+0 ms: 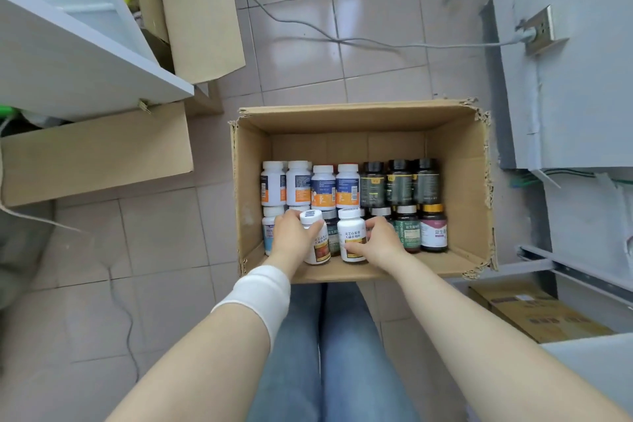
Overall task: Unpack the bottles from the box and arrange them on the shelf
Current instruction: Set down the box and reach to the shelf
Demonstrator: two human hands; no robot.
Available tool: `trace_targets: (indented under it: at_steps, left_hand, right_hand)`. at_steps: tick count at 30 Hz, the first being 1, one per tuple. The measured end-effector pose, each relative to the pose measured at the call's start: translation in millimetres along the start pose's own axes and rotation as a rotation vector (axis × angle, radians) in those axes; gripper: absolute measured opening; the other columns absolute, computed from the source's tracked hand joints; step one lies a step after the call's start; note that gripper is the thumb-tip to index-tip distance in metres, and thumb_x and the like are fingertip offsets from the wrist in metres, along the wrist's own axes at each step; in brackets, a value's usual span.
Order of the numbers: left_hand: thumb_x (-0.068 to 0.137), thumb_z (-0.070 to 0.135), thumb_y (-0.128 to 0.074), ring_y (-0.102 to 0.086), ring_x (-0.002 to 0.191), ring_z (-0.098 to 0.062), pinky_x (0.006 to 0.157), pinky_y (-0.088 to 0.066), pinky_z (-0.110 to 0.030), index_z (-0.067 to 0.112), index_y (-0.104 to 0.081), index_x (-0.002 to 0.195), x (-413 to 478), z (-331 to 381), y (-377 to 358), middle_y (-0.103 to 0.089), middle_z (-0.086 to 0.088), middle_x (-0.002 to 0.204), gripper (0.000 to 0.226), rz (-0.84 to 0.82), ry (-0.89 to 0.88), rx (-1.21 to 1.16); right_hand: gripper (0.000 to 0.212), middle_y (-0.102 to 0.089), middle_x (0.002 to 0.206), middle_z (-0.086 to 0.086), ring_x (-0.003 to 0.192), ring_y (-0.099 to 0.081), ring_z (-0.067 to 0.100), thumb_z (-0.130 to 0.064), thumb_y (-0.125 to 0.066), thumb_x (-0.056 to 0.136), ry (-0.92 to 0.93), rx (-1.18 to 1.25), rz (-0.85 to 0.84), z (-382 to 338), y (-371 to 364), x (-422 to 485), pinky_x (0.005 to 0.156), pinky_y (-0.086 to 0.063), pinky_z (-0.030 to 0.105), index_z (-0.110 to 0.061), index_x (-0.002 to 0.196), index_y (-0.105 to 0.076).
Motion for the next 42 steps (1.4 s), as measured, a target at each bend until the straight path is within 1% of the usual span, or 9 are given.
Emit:
trace_targets:
  at_steps: [2,5,11,15,20,25,30,36,42]
  left_hand:
    - [0.086,0.033,-0.063,-0.055,0.112,-0.022,0.098,-0.046,-0.034,0.011,-0.052,0.124,-14.1,9.9,10.9,-0.054,-0.009,0.127,0.046,-0.013,-0.04,-0.056]
    - [0.088,0.033,-0.061,-0.053,0.102,-0.016,0.086,-0.043,-0.026,0.012,-0.05,0.126,-43.7,34.2,31.3,-0.052,-0.005,0.127,0.045,-0.035,-0.17,-0.091]
    - [0.091,0.027,-0.058,-0.05,0.099,-0.01,0.073,-0.042,-0.017,0.013,-0.048,0.125,-132.5,87.9,72.4,-0.052,0.005,0.11,0.037,-0.07,-0.399,-0.265]
    - [0.09,0.029,-0.059,-0.052,0.1,-0.009,0.076,-0.044,-0.021,0.016,-0.049,0.124,-187.2,109.5,87.3,-0.055,0.006,0.112,0.037,-0.097,-0.567,-0.242]
    - [0.09,0.025,-0.06,-0.055,0.093,-0.003,0.063,-0.046,-0.009,0.017,-0.052,0.122,-274.9,132.4,85.9,-0.058,0.009,0.105,0.034,-0.287,-0.833,-0.138]
    - [0.089,0.023,-0.06,-0.058,0.096,-0.005,0.067,-0.049,-0.01,0.02,-0.054,0.118,-391.1,153.0,70.8,-0.061,0.012,0.1,0.029,-0.47,-1.112,-0.026]
    - [0.088,0.024,-0.061,-0.063,0.103,-0.009,0.087,-0.053,-0.025,0.019,-0.055,0.122,-514.9,152.9,37.4,-0.067,0.004,0.11,0.034,-0.669,-1.324,0.074]
    - [0.067,0.045,-0.06,-0.067,0.098,-0.006,0.086,-0.053,-0.027,0.019,-0.058,0.116,-668.4,122.9,-21.6,-0.071,0.006,0.106,0.055,-0.935,-1.514,0.155]
    - [0.077,0.041,-0.071,-0.068,0.096,-0.005,0.085,-0.056,-0.025,0.026,-0.061,0.108,-789.6,95.0,-84.7,-0.073,0.006,0.101,0.036,-1.064,-1.673,0.156]
  right_hand:
    - [0.053,-0.058,0.124,0.009,0.114,-0.054,0.023,-0.024,-0.074,0.077,0.002,0.064,-0.012,-0.3,13.5,-15.0,0.093,-0.042,0.03,-0.006,0.121,-0.051]
    - [0.066,-0.053,0.131,0.005,0.116,-0.053,0.021,-0.031,-0.074,0.076,0.034,0.197,0.031,0.3,37.9,-46.4,0.096,-0.041,0.03,-0.006,0.132,-0.047]
    - [0.057,-0.056,0.118,0.003,0.1,-0.051,0.014,-0.021,-0.074,0.078,0.137,0.453,0.229,1.3,77.8,-140.3,0.084,-0.038,0.026,-0.007,0.127,-0.048]
    - [0.051,-0.058,0.109,0.002,0.096,-0.053,0.013,-0.014,-0.073,0.078,0.184,0.653,0.378,13.9,81.3,-212.8,0.082,-0.038,0.025,-0.007,0.123,-0.049]
    - [0.05,-0.06,0.107,0.0,0.096,-0.056,0.014,-0.015,-0.074,0.078,0.232,0.881,0.606,48.7,71.2,-310.9,0.083,-0.04,0.026,-0.012,0.121,-0.048]
    - [0.045,-0.066,0.103,-0.001,0.096,-0.062,0.013,-0.014,-0.076,0.074,0.291,1.002,0.826,95.0,68.4,-417.0,0.087,-0.047,0.028,-0.015,0.112,-0.053]
    - [0.042,-0.068,0.101,-0.003,0.088,-0.065,0.005,-0.012,-0.077,0.073,0.385,1.049,1.035,149.1,65.0,-528.2,0.073,-0.05,0.016,-0.022,0.108,-0.055]
    - [0.041,-0.07,0.1,-0.004,0.094,-0.067,0.009,-0.01,-0.077,0.072,0.454,1.053,1.257,241.2,48.7,-657.8,0.084,-0.052,0.026,-0.027,0.102,-0.056]
    - [0.042,-0.07,0.099,-0.006,0.089,-0.068,0.002,-0.012,-0.075,0.068,0.529,1.009,1.452,323.8,43.0,-774.4,0.075,-0.053,0.018,-0.027,0.103,-0.056]
Point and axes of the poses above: each hand's wrist, its own x-axis towards the middle knuckle, its own y-axis out of the back of the hand, z = x × y, the point moved 5 cm from there along x, towards the middle knuckle
